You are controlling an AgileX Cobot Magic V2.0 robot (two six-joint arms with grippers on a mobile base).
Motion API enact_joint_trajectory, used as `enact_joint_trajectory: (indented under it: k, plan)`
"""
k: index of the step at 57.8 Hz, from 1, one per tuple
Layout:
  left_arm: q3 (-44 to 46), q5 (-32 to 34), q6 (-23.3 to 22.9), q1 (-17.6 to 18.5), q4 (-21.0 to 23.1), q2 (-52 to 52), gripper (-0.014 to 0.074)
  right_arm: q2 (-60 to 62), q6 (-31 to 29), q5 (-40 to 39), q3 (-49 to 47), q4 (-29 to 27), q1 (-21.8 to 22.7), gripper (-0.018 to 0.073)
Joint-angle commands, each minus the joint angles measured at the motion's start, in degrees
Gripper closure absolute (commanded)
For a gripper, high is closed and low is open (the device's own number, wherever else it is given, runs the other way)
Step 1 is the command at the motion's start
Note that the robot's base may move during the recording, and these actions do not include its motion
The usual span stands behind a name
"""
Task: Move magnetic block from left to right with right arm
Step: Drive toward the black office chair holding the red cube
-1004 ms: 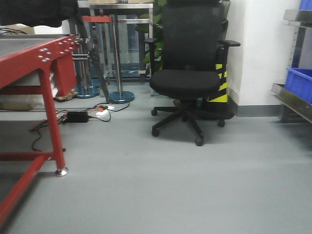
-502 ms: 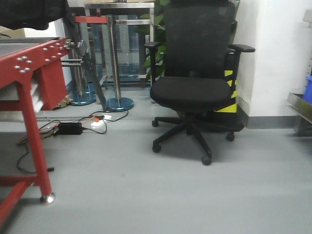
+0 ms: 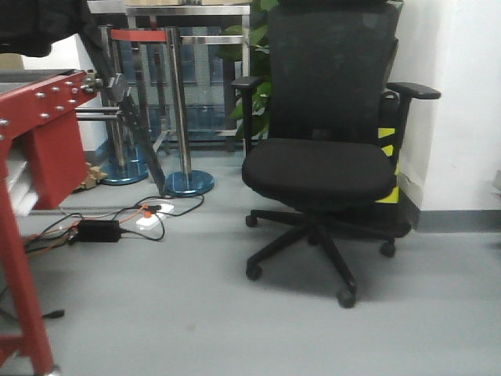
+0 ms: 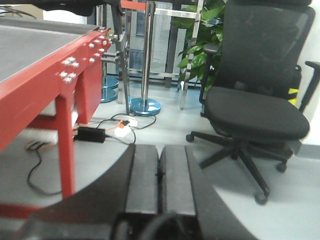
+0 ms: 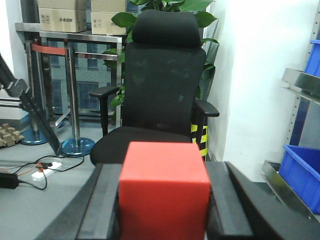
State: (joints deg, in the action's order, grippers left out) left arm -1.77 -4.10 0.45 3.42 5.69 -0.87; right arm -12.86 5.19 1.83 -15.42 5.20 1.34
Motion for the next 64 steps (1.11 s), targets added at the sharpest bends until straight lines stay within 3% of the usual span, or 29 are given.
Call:
enact_joint_trajectory:
  k: [1,64]
  plan:
    - [-0.6,4.8,-0.4,-0.2,0.2,-0.4,0.0722,-0.5,-0.3,-5.1,-1.7,0.6,0.4,0.0305]
    - [-0.6,4.8,-0.4,-0.2,0.2,-0.4,0.0722,-0.5,-0.3,-5.1,-1.7,0.6,0.3,0.0305]
